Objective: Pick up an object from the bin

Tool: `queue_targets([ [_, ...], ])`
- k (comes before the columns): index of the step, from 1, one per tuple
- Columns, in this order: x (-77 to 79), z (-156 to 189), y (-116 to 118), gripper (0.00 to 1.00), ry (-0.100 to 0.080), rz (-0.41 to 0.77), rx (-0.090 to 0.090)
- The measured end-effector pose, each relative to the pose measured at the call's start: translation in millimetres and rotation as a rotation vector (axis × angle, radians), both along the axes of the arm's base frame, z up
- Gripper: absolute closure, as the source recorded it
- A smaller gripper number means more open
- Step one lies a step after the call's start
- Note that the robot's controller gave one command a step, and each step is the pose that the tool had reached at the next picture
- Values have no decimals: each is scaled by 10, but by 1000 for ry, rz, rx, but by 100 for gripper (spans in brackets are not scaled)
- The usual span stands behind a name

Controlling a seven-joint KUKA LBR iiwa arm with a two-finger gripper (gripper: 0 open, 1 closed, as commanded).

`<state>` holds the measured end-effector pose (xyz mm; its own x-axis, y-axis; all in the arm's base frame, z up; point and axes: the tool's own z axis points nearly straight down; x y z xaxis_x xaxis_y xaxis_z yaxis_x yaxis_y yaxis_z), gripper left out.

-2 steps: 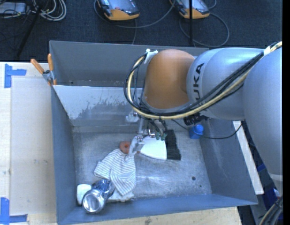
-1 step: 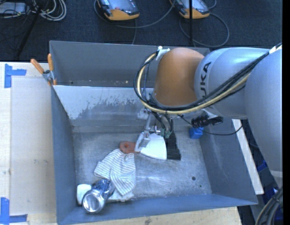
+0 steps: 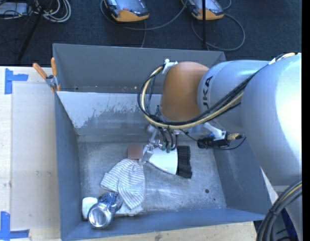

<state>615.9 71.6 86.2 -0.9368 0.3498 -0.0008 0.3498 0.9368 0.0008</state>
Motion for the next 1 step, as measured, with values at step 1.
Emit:
queue_targets([
  [1, -13, -16, 7, 100, 1, -16, 1],
])
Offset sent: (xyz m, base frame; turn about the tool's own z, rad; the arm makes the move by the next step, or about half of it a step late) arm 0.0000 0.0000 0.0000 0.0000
